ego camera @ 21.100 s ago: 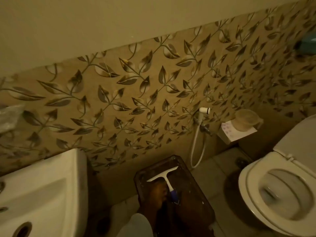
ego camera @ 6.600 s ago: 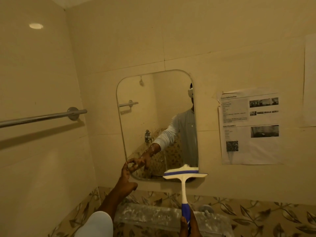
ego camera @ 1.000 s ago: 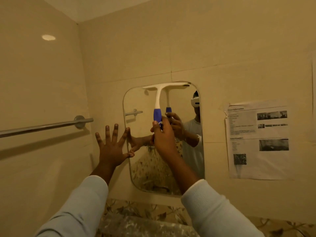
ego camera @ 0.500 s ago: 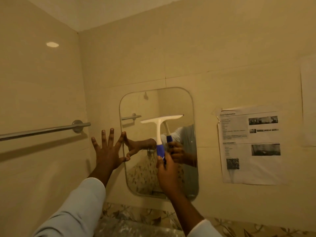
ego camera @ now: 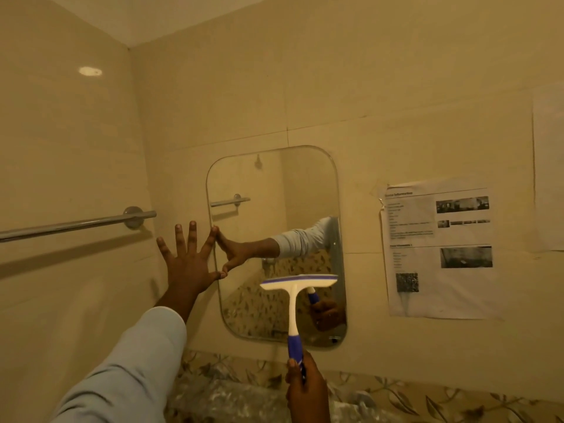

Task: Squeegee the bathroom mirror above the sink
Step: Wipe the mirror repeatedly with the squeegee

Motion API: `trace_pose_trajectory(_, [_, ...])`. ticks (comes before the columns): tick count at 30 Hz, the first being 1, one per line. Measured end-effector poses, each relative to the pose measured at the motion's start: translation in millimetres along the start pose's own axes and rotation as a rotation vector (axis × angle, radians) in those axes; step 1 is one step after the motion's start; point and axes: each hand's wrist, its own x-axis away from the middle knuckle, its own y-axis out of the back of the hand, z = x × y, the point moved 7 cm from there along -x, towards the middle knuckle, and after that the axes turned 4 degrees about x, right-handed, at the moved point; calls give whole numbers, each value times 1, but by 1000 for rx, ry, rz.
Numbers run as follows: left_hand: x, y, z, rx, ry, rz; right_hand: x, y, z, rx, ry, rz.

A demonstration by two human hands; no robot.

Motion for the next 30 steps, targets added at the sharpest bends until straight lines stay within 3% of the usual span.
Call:
trace_pose_trajectory(5, [1, 0, -3, -3, 18, 15, 19, 6, -20, 20, -65, -24])
trace_pose_trajectory(8, [0, 0, -3, -8, 29, 19, 21, 16, -4, -15, -55, -308])
trace_pose_trajectory(9, [0, 0, -3, -9, 31, 17, 19, 21, 18, -88, -1, -288])
trace_pose_trajectory(12, [1, -1, -4, 4, 32, 26, 2, 23, 95, -166, 175, 10])
trace_pose_trajectory(18, [1, 0, -6, -23, 42, 58, -54, 28, 216, -81, 414, 25])
trace_pose_trajectory(23, [0, 0, -5, -12, 39, 79, -76, 30, 231, -109, 405, -6])
trace_pose_trajectory(30, [1, -1, -6, -31, 50, 62, -46, 19, 177, -195, 291, -38])
